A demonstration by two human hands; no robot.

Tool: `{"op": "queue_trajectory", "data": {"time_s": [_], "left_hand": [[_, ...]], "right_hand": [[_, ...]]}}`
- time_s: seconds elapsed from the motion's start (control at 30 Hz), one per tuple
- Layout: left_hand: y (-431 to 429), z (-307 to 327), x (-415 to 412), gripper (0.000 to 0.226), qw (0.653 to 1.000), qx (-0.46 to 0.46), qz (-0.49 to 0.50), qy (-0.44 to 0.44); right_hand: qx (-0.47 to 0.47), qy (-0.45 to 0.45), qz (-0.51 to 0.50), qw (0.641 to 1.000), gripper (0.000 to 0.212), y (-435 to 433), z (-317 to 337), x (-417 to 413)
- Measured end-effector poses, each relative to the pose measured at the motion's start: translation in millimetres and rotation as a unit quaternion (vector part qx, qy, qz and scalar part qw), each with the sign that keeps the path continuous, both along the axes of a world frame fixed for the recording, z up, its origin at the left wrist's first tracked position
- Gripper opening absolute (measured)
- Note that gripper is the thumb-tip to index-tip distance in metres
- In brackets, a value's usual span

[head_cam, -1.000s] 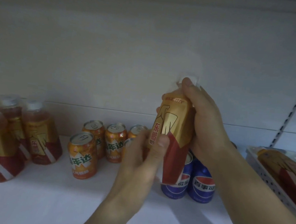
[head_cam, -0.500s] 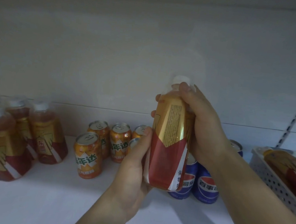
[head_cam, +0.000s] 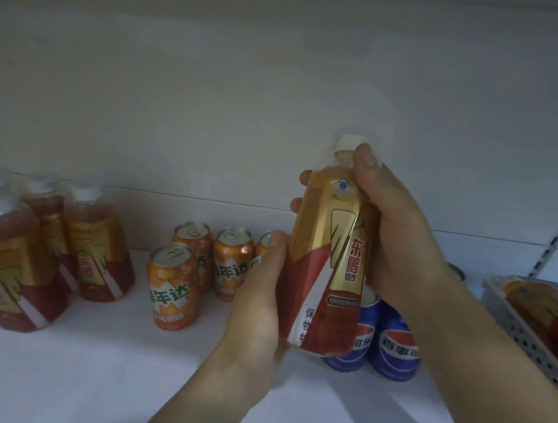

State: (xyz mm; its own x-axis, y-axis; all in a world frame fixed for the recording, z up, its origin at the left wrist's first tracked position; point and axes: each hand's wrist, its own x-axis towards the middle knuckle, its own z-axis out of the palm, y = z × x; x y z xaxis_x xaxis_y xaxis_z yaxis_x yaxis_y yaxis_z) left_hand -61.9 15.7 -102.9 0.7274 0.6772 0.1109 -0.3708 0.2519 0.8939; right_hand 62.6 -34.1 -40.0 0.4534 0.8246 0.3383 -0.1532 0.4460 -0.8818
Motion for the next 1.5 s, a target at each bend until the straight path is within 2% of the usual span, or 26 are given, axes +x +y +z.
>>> {"op": "queue_trajectory", "data": {"time_s": [0.07, 0.17, 0.2, 0.27, 0.37, 0.43, 0.57, 0.73, 0.83, 0.9, 0.97, 1.1, 1.23, 1.3, 1.4, 1.5], "left_hand": [[-1.7, 2.0, -1.8, 0.050, 1.000, 0.015, -0.013, -0.001], [-7.6, 5.1, -1.6, 0.035, 0.994, 0.112, 0.016, -0.003], [-8.4, 5.4, -1.4, 0.032, 0.992, 0.119, 0.030, -0.011], [-6.8, 1.3, -0.5, 0.034, 0.993, 0.104, 0.046, -0.034], [-3.9, 2.0, -1.6, 0.048, 0.998, 0.007, -0.002, -0.060], [-3.1, 2.7, -3.7, 0.052, 0.998, -0.018, -0.036, -0.056], [-4.4, 1.5, -3.8, 0.050, 0.999, 0.006, -0.023, -0.032], [-8.1, 0.3, -0.6, 0.043, 0.996, 0.079, 0.029, -0.029], [-4.5, -2.5, -0.2, 0.043, 0.995, 0.074, 0.059, -0.042], [-0.8, -1.8, -0.6, 0.046, 0.997, 0.037, 0.044, -0.046], [1.6, -0.5, -2.8, 0.048, 0.999, 0.009, 0.021, -0.039], [-2.1, 0.0, -2.4, 0.046, 0.996, 0.075, 0.044, -0.027], [-3.0, -3.0, -1.7, 0.050, 0.999, 0.025, 0.011, -0.037], [-2.8, -1.0, -3.9, 0.055, 0.999, 0.006, -0.018, -0.036], [-5.1, 2.6, -5.2, 0.054, 0.998, 0.066, 0.001, -0.023], [-7.0, 2.2, -3.9, 0.047, 0.996, 0.086, 0.029, -0.022]], "right_hand": [[0.011, 0.000, -0.006, 1.000, 0.046, -0.8, 1.4, -1.4], [0.009, -0.036, -0.059, 0.998, 0.037, 2.3, -1.0, -1.8], [0.004, -0.043, -0.065, 0.997, 0.035, 3.6, -2.4, -1.7], [-0.012, -0.037, -0.053, 0.998, 0.039, 5.1, -3.4, -2.1], [-0.037, -0.008, 0.001, 0.999, 0.055, 2.1, -1.2, -3.3], [-0.040, 0.004, 0.031, 0.999, 0.057, -1.6, 1.3, -5.1], [-0.020, 0.014, 0.047, 0.999, 0.053, -3.7, 1.7, -7.3], [-0.002, -0.003, 0.032, 0.999, 0.044, 1.7, -1.7, -3.0], [0.006, -0.009, 0.040, 0.999, 0.043, 1.2, -2.4, 0.0], [0.009, -0.025, 0.046, 0.999, 0.043, -1.1, -0.7, 1.1], [0.011, -0.059, 0.007, 0.998, 0.045, -1.8, 0.9, 2.3], [0.012, -0.110, -0.065, 0.992, 0.047, 1.6, 1.1, -0.3], [-0.014, -0.065, -0.004, 0.998, 0.055, -0.8, 1.7, -1.5], [-0.009, -0.045, 0.008, 0.999, 0.043, -2.3, 3.4, 0.0], [0.000, -0.072, -0.050, 0.996, 0.037, -1.6, 2.0, 3.1], [-0.006, -0.081, -0.055, 0.995, 0.046, -0.9, 1.8, 0.9]]}}
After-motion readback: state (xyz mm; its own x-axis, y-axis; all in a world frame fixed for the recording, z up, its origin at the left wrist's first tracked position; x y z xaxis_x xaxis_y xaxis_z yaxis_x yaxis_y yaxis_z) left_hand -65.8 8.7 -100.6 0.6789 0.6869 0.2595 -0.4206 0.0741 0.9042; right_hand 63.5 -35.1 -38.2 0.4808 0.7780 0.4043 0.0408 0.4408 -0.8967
